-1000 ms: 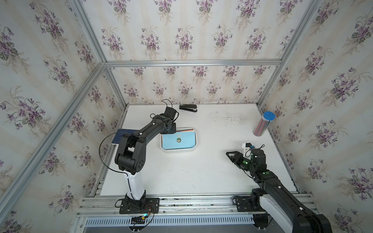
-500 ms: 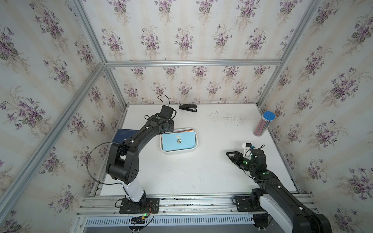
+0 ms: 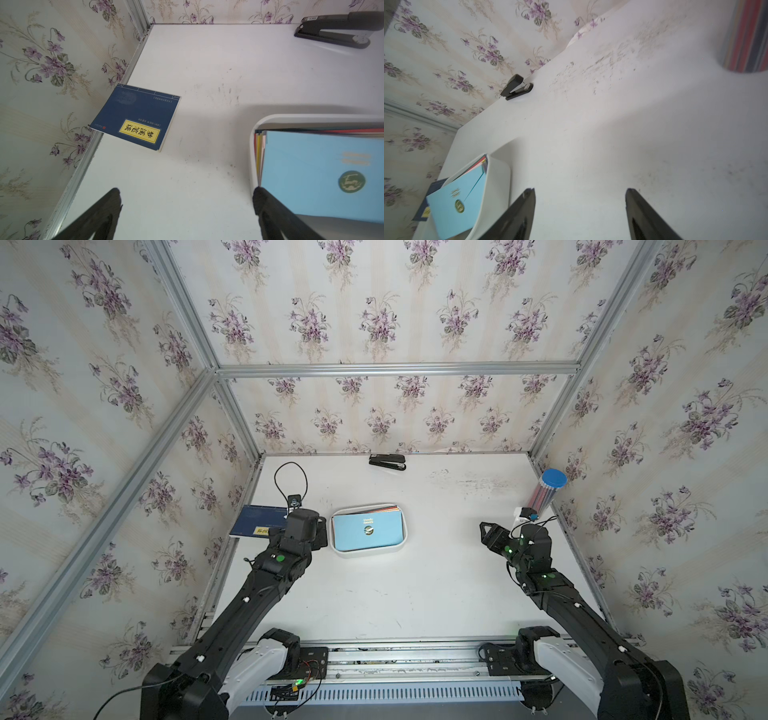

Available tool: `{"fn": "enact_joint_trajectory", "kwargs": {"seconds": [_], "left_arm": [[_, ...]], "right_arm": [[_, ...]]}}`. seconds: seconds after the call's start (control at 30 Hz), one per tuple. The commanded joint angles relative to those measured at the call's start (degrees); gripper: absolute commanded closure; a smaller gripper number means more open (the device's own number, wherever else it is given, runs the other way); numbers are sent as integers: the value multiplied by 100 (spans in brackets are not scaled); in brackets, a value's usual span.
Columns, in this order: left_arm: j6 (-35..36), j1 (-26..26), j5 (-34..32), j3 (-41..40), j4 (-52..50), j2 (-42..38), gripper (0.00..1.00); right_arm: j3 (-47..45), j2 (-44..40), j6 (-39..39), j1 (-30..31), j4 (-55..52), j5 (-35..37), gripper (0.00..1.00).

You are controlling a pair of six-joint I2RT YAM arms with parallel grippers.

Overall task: Put the sealed envelopes into the storage box
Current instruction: Reset both arms

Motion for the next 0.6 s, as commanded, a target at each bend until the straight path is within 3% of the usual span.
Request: {"fn": "enact_joint_trajectory", "kwargs": {"seconds": [0.0, 0.27, 0.33, 0.43, 0.57], "left_arm": [[599, 105, -9, -511, 1098, -178, 0], [1710, 821, 1267, -1626, 3663, 680, 0], [1841, 981, 1505, -1467, 3649, 850, 0], [1865, 1449, 2504, -1677, 4351, 981, 0], [1744, 1901, 3301, -1637, 4929, 1366, 0]], "right_arm": [[-242, -24, -1102, 11, 1186, 1271, 24], [-1318, 743, -1954, 10, 3653, 1777, 24], [-1386, 1203, -2069, 11, 4245, 1960, 23], [-1466, 1794, -2482, -3, 5472, 1883, 22], [-1745, 2824, -2678, -144, 7310, 1428, 21]]}}
